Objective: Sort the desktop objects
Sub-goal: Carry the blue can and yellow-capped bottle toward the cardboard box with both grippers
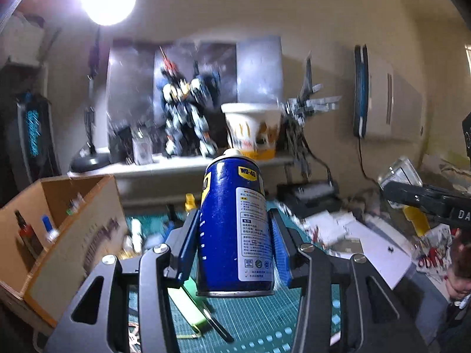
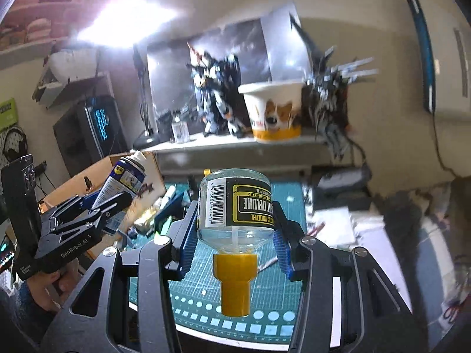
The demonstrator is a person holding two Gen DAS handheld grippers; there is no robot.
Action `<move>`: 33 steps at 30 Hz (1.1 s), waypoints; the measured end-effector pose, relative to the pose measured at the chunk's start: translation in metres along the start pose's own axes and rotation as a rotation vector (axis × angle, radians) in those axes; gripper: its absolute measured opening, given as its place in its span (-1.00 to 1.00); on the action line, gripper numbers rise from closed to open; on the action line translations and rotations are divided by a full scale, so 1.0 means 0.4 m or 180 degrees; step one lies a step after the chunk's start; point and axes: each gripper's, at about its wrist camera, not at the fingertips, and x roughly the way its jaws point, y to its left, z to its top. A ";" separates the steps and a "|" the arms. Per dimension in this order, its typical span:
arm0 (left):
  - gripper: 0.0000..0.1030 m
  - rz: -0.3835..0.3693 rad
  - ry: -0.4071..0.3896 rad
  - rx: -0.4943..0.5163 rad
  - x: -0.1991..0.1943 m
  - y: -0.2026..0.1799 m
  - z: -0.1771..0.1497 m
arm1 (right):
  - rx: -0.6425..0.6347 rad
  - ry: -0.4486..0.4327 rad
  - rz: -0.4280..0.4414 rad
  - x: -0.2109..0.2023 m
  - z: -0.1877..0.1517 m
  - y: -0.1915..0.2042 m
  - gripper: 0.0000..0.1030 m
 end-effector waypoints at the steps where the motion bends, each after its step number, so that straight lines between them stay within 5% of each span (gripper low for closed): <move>1: -0.12 0.0010 -0.0032 -0.0018 -0.011 0.004 0.000 | -0.0003 -0.0044 -0.0013 -0.014 0.003 0.004 -0.16; 15: -0.12 0.0147 -0.0140 0.0024 -0.069 0.057 0.010 | -0.0014 -0.0230 -0.0239 -0.110 0.029 0.022 -0.16; 33: -0.12 0.0366 0.0002 -0.0090 -0.092 0.116 0.022 | -0.0061 -0.0121 -0.0030 -0.040 0.028 0.056 -0.16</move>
